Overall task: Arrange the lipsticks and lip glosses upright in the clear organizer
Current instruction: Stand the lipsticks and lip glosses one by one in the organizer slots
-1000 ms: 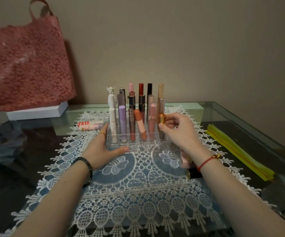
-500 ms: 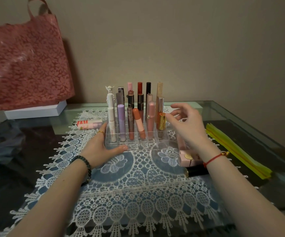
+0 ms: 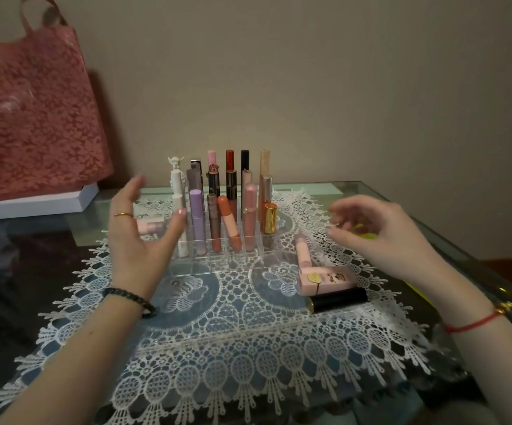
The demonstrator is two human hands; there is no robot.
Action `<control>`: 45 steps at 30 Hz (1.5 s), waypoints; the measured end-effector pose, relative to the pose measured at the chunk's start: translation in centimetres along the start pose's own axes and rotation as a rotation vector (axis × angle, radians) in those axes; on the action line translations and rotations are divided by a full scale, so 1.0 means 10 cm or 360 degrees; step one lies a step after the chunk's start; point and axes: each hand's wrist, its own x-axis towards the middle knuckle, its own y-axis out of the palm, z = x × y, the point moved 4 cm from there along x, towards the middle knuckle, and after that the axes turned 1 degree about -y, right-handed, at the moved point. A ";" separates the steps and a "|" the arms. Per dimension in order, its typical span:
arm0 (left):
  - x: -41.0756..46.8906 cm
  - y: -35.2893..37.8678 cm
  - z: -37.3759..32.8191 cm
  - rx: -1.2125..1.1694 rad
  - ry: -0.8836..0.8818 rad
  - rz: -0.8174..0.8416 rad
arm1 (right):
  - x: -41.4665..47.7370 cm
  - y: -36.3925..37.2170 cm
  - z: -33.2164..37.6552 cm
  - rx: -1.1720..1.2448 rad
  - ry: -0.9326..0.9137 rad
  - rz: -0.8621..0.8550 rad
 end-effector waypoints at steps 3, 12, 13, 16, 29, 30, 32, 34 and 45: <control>-0.23 0.22 -0.38 -0.0044 0.0232 0.0365 | -0.19 0.01 -0.04 -0.0226 -0.0002 0.0239; -0.99 0.89 -0.68 0.0114 0.0565 0.1489 | -0.57 0.09 -0.21 -0.0437 0.0045 0.0480; -1.02 0.93 -0.65 0.0163 0.0557 0.1547 | -0.59 0.10 -0.22 -0.0430 0.0043 0.0481; -1.06 1.01 -0.57 0.0290 0.0515 0.1636 | -0.61 0.13 -0.25 -0.0442 0.0037 0.0500; -1.01 0.98 -0.54 0.0189 0.0453 0.1535 | -0.48 0.13 -0.04 -0.0399 -0.0039 0.0530; -0.98 0.95 -0.54 0.0159 0.0440 0.1476 | -0.44 0.11 0.04 -0.0319 -0.0050 0.0456; -0.88 0.87 -0.54 0.0102 0.0409 0.1319 | -0.35 0.12 0.21 -0.0128 -0.0093 0.0297; -0.75 0.76 -0.53 0.0048 0.0397 0.1149 | -0.25 0.18 0.38 0.0088 -0.0115 0.0135; -0.02 0.15 -0.13 -0.0051 0.0177 0.0459 | 0.43 1.08 0.97 0.0835 -0.0124 -0.0165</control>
